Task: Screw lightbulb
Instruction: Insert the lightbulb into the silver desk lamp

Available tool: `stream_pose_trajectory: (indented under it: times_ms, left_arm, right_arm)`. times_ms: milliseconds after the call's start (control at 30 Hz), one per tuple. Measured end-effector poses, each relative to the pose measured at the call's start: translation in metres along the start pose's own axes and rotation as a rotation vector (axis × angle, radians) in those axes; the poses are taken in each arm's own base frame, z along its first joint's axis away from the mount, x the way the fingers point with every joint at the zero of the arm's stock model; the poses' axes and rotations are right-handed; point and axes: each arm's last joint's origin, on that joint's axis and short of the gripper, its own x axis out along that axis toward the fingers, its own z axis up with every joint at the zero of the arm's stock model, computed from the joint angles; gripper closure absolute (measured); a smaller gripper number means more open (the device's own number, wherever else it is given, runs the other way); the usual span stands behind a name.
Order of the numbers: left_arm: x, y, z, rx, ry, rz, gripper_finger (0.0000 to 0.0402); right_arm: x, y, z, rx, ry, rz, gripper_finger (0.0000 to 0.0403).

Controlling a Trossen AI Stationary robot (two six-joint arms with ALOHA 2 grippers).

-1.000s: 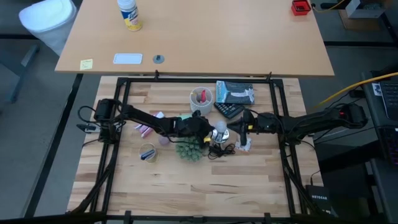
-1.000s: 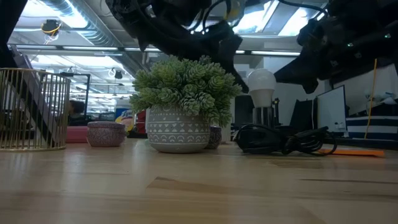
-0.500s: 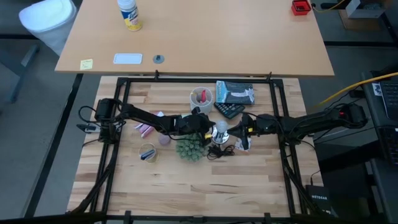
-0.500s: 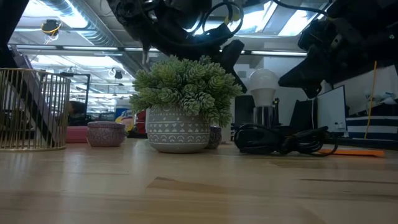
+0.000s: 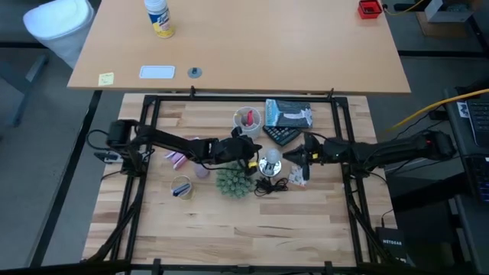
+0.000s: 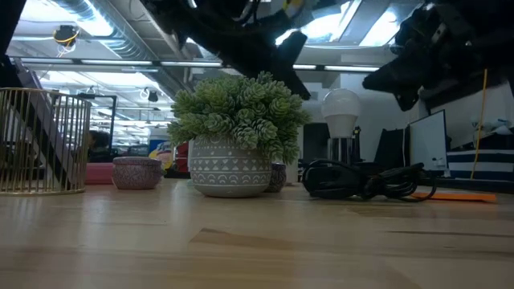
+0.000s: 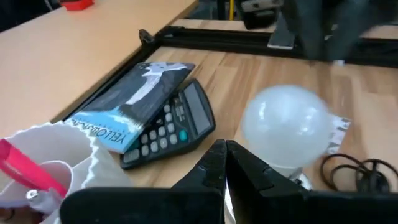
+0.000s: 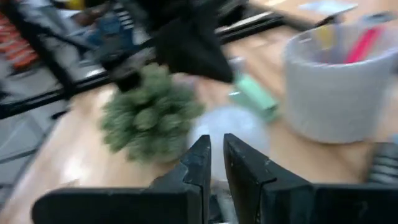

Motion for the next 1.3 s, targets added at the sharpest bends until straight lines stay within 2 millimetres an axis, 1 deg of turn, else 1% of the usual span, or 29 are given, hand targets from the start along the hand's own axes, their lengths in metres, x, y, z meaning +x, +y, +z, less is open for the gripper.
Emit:
stream_pose_trajectory:
  times_ms: [67,200,333,467,700,833,1033,1200,1300]
  left_arm:
    - [-0.003,-0.004,0.002,0.001,-0.008,-0.025,0.0400]
    - [-0.006,-0.014,0.003,-0.005,-0.020,-0.165,0.0400]
    - [-0.003,-0.024,0.000,-0.028,-0.037,-0.251,0.0400]
    - [0.001,-0.026,-0.004,-0.032,-0.038,-0.253,0.0400]
    - [0.007,-0.027,-0.013,-0.053,-0.009,-0.249,0.0400]
    - [0.009,-0.028,-0.016,-0.053,-0.006,-0.237,0.0400]
    - [0.010,-0.026,-0.014,-0.045,-0.023,-0.170,0.0400]
    - [0.010,-0.025,-0.016,-0.038,-0.008,-0.162,0.0400]
    - [0.009,-0.024,-0.018,-0.028,0.008,-0.124,0.0400]
  right_arm:
    - [-0.004,-0.002,0.003,-0.013,-0.040,-0.073,0.0352]
    - [-0.007,-0.005,0.006,-0.032,-0.085,-0.200,0.0352]
    - [-0.001,-0.007,0.001,-0.045,-0.057,-0.234,0.0352]
    - [0.008,-0.008,-0.004,-0.044,-0.030,-0.238,0.0352]
    - [0.022,-0.006,-0.010,-0.036,0.002,-0.166,0.0352]
    - [0.023,-0.006,-0.012,-0.019,0.016,-0.153,0.0352]
    - [0.023,-0.005,-0.013,-0.015,0.029,-0.114,0.0352]
    - [0.023,-0.005,-0.013,-0.014,0.036,-0.098,0.0353]
    - [0.023,-0.004,-0.013,-0.014,0.044,-0.076,0.0353]
